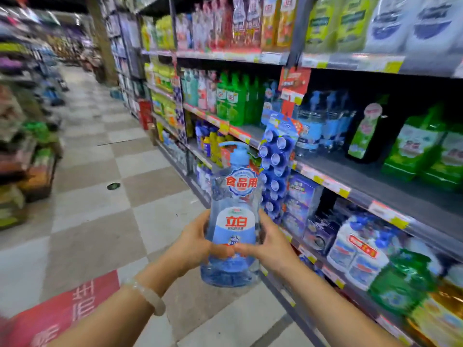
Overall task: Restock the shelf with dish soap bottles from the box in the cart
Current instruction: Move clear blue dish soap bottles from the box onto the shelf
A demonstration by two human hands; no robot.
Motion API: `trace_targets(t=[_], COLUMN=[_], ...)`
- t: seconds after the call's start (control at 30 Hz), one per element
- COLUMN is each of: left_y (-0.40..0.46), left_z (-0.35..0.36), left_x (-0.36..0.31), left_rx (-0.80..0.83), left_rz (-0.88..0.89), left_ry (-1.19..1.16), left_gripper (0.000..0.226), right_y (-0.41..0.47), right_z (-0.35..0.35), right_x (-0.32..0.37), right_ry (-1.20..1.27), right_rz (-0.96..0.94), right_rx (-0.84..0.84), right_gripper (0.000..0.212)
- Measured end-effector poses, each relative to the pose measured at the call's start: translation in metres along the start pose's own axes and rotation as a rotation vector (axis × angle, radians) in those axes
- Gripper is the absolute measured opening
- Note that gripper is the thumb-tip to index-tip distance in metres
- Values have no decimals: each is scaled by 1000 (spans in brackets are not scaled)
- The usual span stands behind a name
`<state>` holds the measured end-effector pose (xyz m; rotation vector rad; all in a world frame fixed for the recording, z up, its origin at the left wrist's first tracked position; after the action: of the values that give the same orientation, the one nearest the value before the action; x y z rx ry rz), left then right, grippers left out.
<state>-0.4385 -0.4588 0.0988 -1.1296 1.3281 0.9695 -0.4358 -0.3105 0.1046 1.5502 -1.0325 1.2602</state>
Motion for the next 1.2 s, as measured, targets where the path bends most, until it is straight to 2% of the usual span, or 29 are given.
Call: trace_targets(t=[0.17,0.37,0.53,0.73,0.87,1.07,1.2], left_y=[94,195,285,421,513,627,699], left_z=[-45,-95,-130,-174,-191,-166,-141], left_x=[-19,-23,-14,-12,-35,-79,-102], left_rx=[-31,-65,-5,110,227,474,556], left_rz=[34,18,1,2,30,147,247], left_ry=[-17,-43,-26,-18,41,69,115], left_gripper=[68,74,74,72,71,67,68], right_y=[112,225,314,434,504,573,612], right_z=[-10,-16,-23,-42,-64,-128,-176], right_x=[1,-8,-35,-59,-57,-43,-39], right_ry=[-39,-46,-56,-56,-69,-154,-220], right_rz=[-26,3,45,52,49,-14,-27], right_rx=[48,62,26,-137,-284,-540,-654], right_gripper=[63,71,72,69,74,76,82])
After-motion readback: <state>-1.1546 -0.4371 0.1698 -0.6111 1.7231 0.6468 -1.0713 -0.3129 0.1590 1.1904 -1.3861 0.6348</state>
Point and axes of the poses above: each hand's wrist, its own y-axis towards the middle knuckle, its own z-axis out of the palm, x = y × z, the point moved 6 cm from there along y, towards the middle knuckle, and after that the axes turned 3 degrees about x, right-handed, at the moved point
